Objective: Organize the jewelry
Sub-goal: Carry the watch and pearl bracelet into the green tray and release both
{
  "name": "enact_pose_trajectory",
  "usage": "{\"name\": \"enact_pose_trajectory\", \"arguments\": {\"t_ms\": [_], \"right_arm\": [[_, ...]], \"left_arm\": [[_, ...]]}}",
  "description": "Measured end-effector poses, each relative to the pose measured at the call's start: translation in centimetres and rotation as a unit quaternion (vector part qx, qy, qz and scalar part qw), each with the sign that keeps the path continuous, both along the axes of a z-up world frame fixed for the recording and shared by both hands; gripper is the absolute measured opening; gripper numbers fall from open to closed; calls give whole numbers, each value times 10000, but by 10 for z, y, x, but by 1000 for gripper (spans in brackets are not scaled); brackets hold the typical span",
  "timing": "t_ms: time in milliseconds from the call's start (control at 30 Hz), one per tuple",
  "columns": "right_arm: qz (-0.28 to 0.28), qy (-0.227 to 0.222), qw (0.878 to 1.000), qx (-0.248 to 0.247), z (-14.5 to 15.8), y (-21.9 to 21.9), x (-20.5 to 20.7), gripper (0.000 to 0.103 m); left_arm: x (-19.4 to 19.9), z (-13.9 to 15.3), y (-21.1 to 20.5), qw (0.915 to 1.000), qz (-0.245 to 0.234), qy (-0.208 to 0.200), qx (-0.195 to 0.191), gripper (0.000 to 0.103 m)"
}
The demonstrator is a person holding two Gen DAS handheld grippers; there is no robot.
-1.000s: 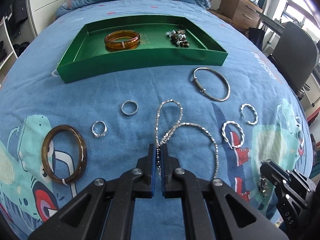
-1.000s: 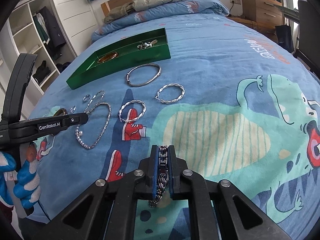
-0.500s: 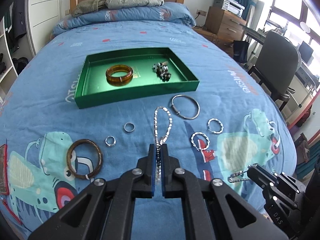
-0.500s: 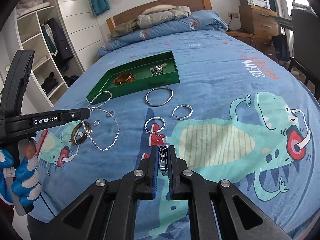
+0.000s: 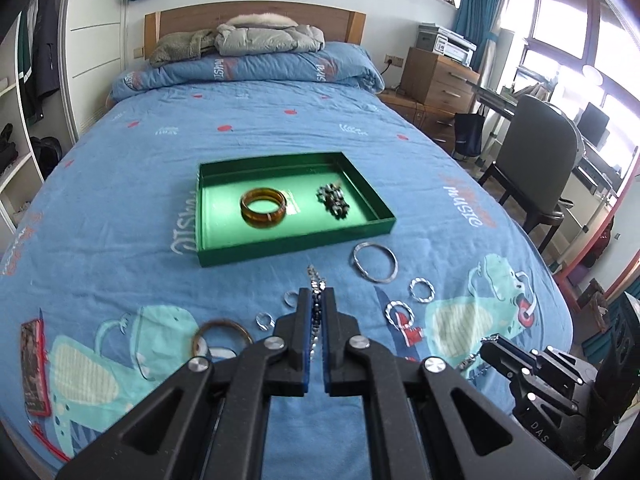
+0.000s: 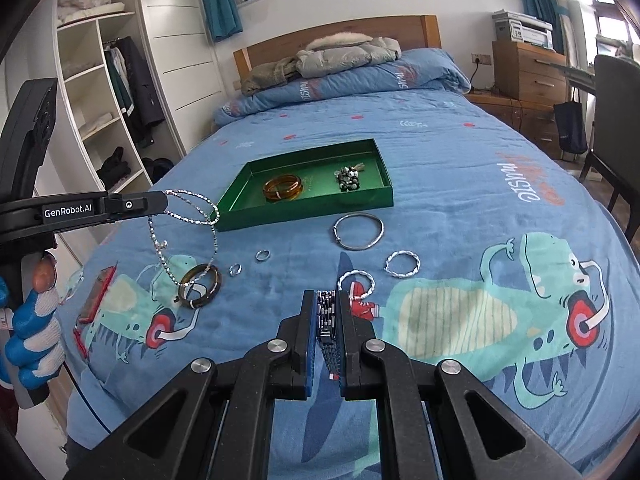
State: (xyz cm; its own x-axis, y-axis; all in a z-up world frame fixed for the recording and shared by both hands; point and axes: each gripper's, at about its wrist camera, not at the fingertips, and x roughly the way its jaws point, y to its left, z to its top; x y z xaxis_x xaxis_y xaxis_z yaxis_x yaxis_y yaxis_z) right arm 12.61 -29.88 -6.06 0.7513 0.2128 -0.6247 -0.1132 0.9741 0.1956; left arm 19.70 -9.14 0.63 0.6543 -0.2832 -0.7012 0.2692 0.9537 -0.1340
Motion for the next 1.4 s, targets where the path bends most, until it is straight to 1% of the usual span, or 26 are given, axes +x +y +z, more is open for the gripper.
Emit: {"name": "enact_pose_trajectory", "arguments": {"t_ms": [67,167,267,367,533,633,733,900,1033,1267,1400], "right_arm": [[32,-53,10000,-33,6,4,10,9],[99,-138,9998,-104,16,12,32,9],[186,-211,9995,-143,26,21,67,8],[281,-295,9990,-173,32,31,106,8],[348,-369,9987,-56,34,40,172,8],[347,-313,9989,60,26,42,204,8],[346,-172,9992,132,12,44,232,8],[386,97,9992,26,-17,54,265,8],[371,325,9988,44,-40,58,280,8],[68,676,9976,-119,-64,52,301,9],[-32,852,9960,-267,-70,49,306,9]], "left_arm": [[11,8,6,10000,20,-65,9,3],[38,19,13,9998,69,-180,46,3],[73,26,19,9995,164,-274,68,3],[110,23,23,9991,284,-298,105,3],[171,2,25,9987,464,-170,154,3],[201,-22,25,9983,555,8,202,3],[220,-48,22,9976,594,158,329,3],[235,-87,22,9962,582,395,520,3],[243,-106,22,9949,568,524,648,3],[253,-124,19,9929,520,696,809,4],[253,-130,18,9930,492,792,724,4]]}}
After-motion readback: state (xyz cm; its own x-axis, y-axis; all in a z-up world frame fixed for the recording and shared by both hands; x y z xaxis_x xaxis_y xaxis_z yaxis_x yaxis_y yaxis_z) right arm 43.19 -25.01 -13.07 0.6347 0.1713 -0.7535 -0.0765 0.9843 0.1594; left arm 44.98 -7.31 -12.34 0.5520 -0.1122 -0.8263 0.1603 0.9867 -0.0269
